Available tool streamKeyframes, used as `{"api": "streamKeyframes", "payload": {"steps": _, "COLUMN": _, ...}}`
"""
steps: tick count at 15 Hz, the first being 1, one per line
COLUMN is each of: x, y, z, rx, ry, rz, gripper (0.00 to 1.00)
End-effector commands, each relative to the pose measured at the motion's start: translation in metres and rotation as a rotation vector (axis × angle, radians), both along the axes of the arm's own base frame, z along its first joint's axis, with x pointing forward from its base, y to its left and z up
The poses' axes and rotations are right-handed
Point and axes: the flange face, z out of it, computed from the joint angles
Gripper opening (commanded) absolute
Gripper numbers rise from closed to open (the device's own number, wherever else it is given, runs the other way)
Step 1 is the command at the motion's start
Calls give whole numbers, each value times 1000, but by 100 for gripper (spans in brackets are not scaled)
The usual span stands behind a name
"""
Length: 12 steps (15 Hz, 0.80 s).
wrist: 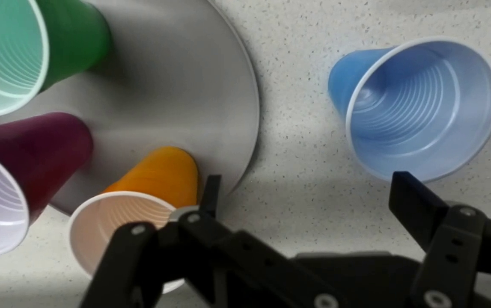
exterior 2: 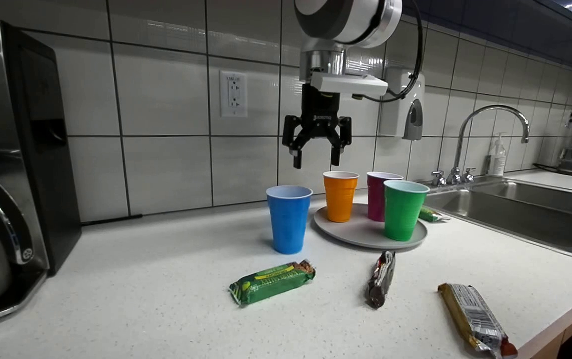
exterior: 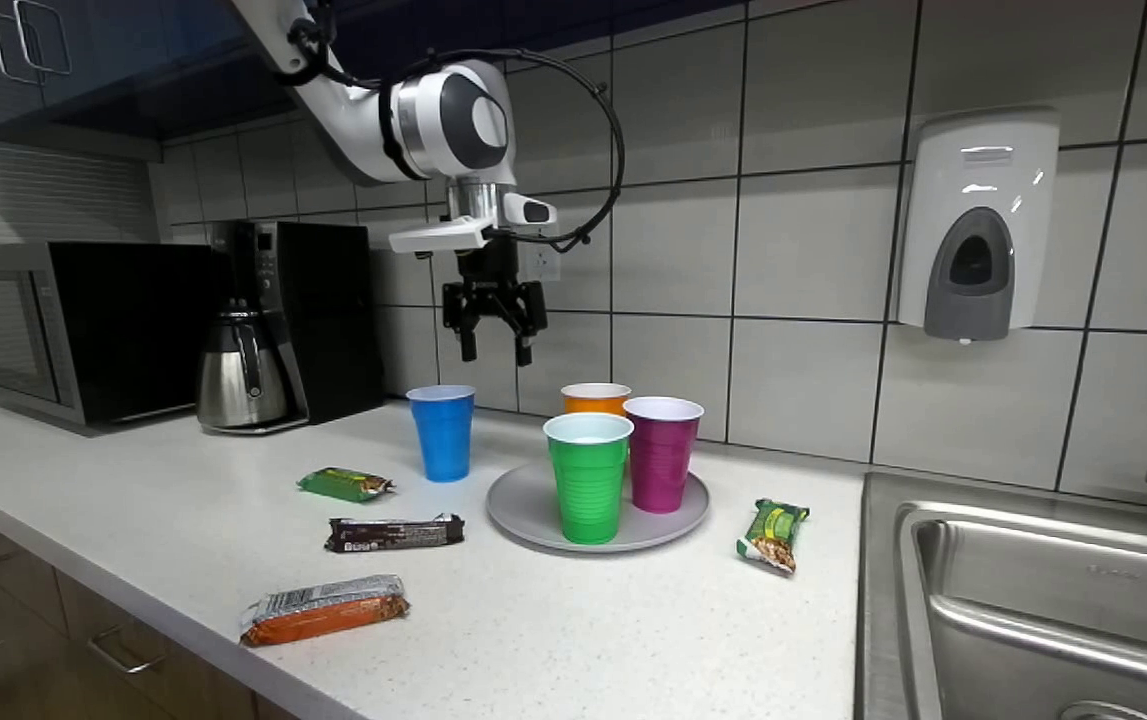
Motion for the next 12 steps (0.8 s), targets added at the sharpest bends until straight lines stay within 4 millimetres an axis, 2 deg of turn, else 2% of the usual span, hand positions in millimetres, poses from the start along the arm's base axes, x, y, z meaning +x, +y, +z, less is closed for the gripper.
{"api": "streamKeyframes", "payload": {"steps": 1, "x": 1, "y": -12, "z": 7, "rx": -22, "ry": -20, "rz": -33, "gripper": 100}}
{"api": "streamKeyframes", "payload": {"steps": 12, "x": 14, "y": -41, "z": 0, "rx": -35, "ry": -14, "rz": -100, "gripper": 100}}
